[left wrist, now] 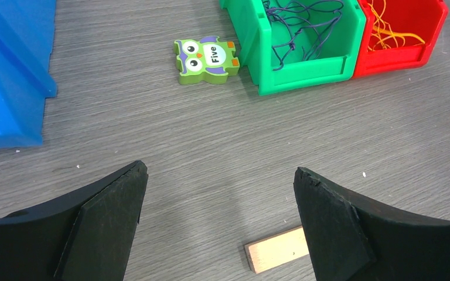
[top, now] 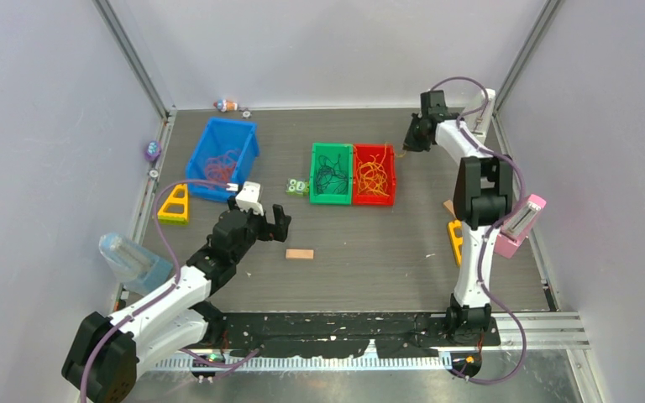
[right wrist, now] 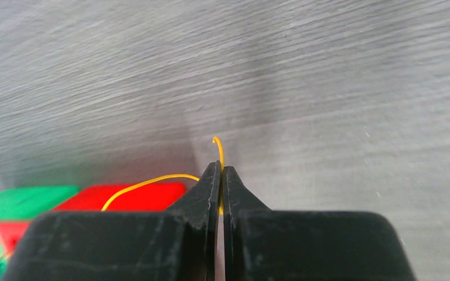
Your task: Untangle the cables
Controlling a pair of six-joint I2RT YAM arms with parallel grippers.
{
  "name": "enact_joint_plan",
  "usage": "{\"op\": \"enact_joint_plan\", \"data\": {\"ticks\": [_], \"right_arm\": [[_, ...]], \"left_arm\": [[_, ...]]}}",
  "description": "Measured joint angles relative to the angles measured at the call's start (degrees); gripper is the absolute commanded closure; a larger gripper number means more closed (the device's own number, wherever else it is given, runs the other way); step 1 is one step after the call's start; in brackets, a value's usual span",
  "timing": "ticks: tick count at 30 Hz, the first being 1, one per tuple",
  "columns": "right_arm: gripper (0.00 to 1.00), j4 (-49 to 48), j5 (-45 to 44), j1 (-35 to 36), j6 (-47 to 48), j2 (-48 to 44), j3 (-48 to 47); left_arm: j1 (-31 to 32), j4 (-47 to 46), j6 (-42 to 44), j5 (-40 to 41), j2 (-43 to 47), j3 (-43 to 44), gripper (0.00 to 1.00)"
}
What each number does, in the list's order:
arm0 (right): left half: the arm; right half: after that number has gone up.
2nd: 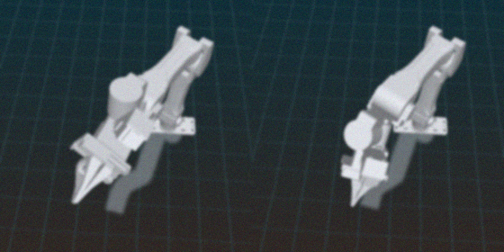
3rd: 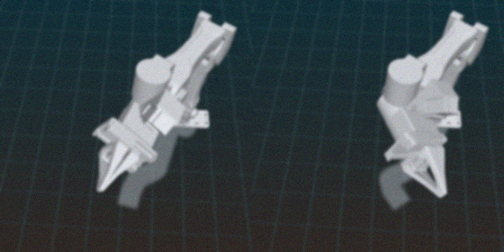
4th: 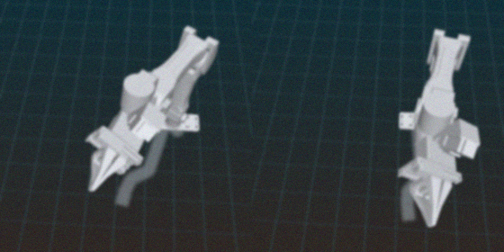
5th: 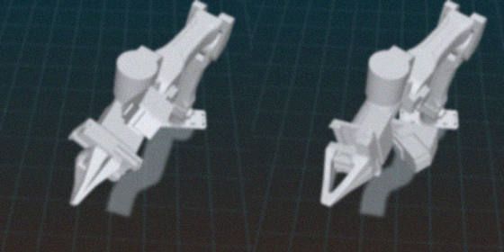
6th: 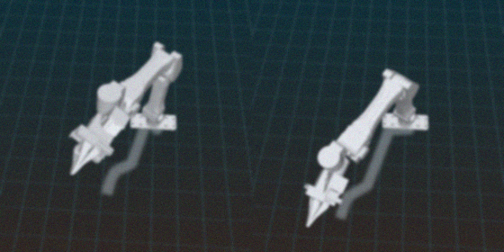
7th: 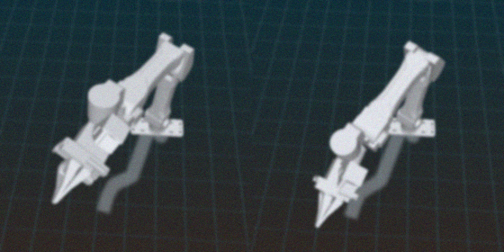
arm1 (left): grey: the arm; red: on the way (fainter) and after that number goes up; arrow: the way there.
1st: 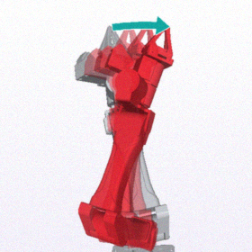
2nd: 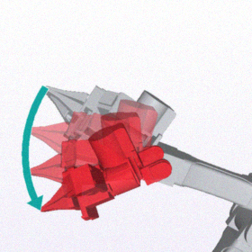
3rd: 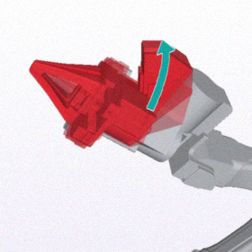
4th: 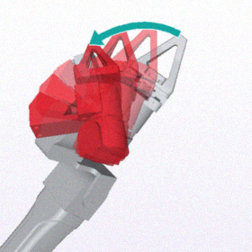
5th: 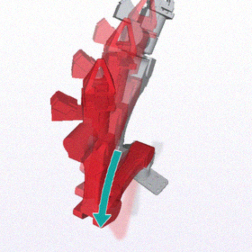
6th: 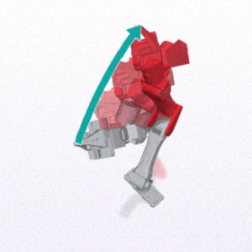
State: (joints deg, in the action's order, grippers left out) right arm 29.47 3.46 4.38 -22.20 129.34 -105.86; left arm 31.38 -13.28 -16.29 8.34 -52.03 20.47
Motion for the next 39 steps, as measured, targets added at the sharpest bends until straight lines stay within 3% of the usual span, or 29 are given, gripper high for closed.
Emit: {"op": "enact_joint_plan", "data": {"ticks": [11, 16, 21, 30, 39], "right_arm": [[0.94, -4.2, -3.8, 2.4, 3.1, -24.0, 5.3], [0.94, -3.4, -5.0, 6.3, 5.2, -26.0, 5.7], [0.95, -1.7, -13.7, 12.3, 6.2, -28.3, 14.7], [0.95, 1.2, -30.6, 19.8, 7.7, -23.3, 18.8], [0.94, 3.7, -29.4, 21.8, 8.0, -6.4, 10.4]], "left_arm": [[0.0, 0.1, 0.0, 0.0, 0.0, 0.0, 0.03], [0.0, 0.1, 0.1, 0.0, 0.0, 0.0, 0.03], [0.0, 0.2, 0.1, 0.0, 0.0, 0.0, 0.03], [0.0, 0.3, 0.1, 0.0, 0.0, 0.0, 0.03], [0.0, 0.3, 0.1, 0.0, 0.0, 0.0, 0.03]]}}
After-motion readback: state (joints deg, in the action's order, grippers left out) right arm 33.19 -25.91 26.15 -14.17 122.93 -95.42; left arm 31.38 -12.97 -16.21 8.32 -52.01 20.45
